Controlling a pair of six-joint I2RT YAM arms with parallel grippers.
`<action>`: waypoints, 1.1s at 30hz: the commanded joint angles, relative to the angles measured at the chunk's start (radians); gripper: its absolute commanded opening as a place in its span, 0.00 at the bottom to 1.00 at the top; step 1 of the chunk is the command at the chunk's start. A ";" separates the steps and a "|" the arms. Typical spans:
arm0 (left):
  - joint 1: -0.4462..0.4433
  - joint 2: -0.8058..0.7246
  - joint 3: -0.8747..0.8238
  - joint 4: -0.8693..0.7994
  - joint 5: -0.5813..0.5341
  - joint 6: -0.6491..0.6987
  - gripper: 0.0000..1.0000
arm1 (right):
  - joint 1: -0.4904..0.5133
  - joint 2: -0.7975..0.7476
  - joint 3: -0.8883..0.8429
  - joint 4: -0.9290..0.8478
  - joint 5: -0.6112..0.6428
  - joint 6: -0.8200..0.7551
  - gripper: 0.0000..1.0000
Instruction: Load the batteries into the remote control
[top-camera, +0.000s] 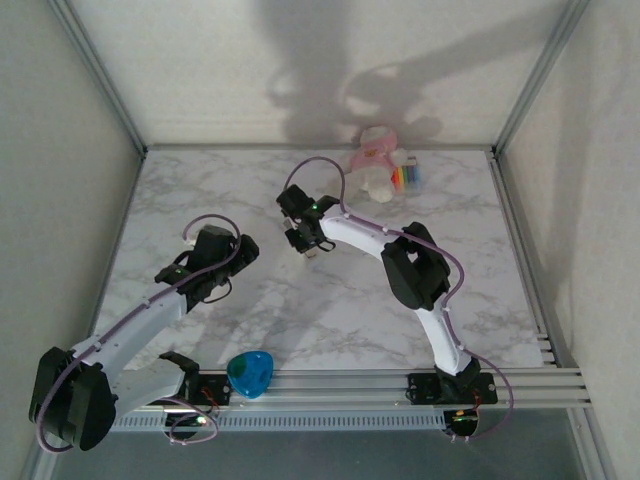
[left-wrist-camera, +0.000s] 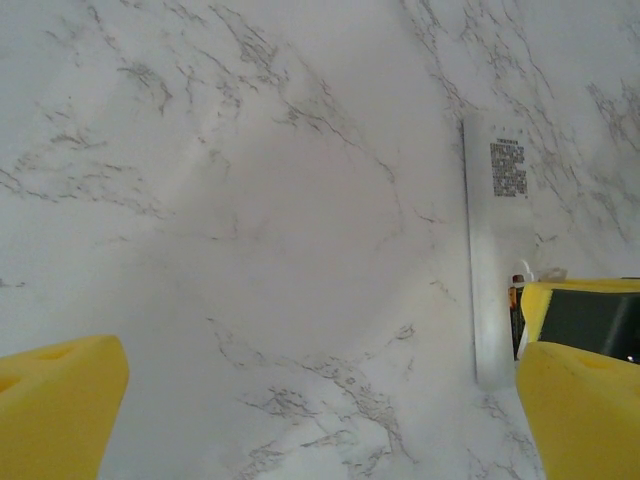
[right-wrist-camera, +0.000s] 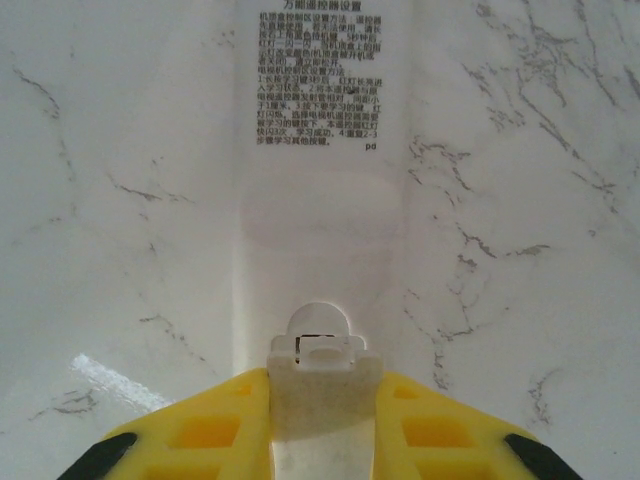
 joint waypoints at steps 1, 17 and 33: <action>0.011 -0.017 -0.004 -0.029 -0.027 -0.010 1.00 | 0.006 0.002 -0.026 0.026 0.018 -0.014 0.24; 0.012 -0.004 -0.002 -0.020 -0.019 -0.007 1.00 | 0.005 -0.030 -0.119 0.057 0.004 0.010 0.24; 0.011 0.007 -0.014 -0.004 -0.010 -0.012 0.99 | 0.008 -0.113 -0.171 0.058 -0.003 0.015 0.24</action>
